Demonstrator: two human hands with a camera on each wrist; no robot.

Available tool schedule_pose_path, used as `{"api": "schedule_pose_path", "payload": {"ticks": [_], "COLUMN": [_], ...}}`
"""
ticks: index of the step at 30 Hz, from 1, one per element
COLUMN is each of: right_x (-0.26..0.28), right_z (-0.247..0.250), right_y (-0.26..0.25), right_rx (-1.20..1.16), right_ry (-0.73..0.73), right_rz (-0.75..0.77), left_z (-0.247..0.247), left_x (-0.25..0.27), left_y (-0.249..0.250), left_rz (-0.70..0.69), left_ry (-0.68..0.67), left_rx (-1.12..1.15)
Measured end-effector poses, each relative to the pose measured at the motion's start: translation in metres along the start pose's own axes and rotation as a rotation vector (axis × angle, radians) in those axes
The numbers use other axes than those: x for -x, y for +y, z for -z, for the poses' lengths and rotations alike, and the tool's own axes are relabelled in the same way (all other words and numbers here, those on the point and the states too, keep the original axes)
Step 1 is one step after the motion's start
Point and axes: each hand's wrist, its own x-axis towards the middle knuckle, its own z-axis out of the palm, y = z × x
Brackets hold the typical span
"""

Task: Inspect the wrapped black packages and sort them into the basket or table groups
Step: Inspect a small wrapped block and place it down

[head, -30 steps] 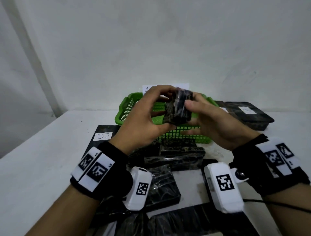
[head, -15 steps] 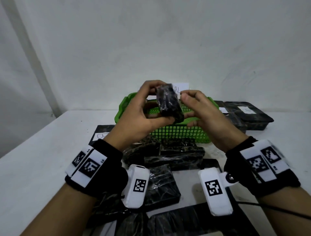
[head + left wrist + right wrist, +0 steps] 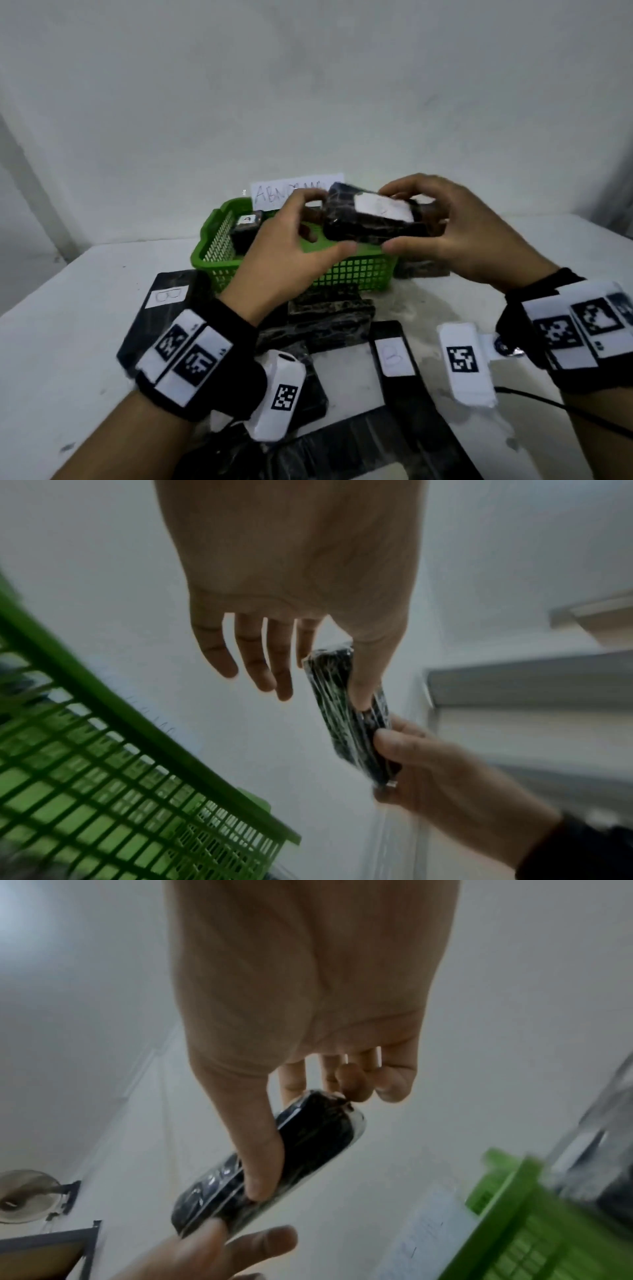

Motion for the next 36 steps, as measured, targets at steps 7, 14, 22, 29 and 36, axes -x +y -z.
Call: {"api": "schedule_pose_path", "payload": {"ticks": [7, 14, 22, 29, 36], "right_x": [0.038, 0.016, -0.027, -0.027, -0.021], "right_z": [0.085, 0.117, 0.112, 0.103, 0.106], "right_y": [0.055, 0.129, 0.187, 0.208, 0.191], "right_rx": [0.368, 0.545, 0.654, 0.64, 0.656], "right_ry": [0.164, -0.086, -0.254, -0.212, -0.199], "right_rz": [-0.251, -0.496, -0.506, -0.551, -0.539], "left_z": [-0.073, -0.171, -0.207, -0.209, -0.204], "left_x": [-0.038, -0.081, -0.105, -0.119, -0.114], "left_y": [0.055, 0.078, 0.071, 0.06, 0.058], "left_rz": [-0.106, 0.231, 0.153, 0.161, 0.182], "left_ry": [-0.103, -0.332, -0.62, -0.637, -0.576], "left_rx": [0.0, 0.346, -0.166, -0.355, -0.217]}}
